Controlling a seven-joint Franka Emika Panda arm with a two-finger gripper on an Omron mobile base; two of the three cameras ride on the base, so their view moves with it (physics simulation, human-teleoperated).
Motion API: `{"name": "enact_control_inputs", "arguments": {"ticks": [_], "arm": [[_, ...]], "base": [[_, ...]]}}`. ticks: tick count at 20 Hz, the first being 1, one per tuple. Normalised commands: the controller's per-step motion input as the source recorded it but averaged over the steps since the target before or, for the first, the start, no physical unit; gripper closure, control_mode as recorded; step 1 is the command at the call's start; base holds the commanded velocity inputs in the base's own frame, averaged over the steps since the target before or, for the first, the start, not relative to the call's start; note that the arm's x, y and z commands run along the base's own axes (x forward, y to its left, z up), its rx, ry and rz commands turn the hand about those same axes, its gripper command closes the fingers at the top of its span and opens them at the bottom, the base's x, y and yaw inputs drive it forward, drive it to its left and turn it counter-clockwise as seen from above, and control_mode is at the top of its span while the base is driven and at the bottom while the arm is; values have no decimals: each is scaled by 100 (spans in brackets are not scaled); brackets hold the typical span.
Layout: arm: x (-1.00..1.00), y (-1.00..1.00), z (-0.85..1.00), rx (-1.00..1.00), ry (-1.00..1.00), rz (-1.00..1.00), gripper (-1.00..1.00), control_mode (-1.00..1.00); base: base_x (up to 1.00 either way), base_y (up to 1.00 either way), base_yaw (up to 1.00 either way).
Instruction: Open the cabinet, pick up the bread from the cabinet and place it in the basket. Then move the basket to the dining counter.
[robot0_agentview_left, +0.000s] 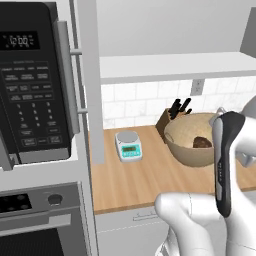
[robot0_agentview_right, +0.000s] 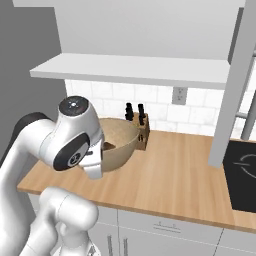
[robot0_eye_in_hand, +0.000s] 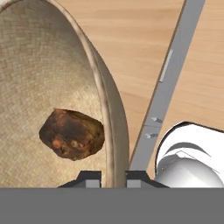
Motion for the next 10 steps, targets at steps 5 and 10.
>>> {"name": "enact_control_inputs", "arguments": {"ticks": [5, 10], "arm": [[0, 0, 0, 0, 0, 0, 100, -100], [-4, 0, 0, 0, 0, 0, 100, -100]], "base": [[0, 0, 0], [0, 0, 0]]}}
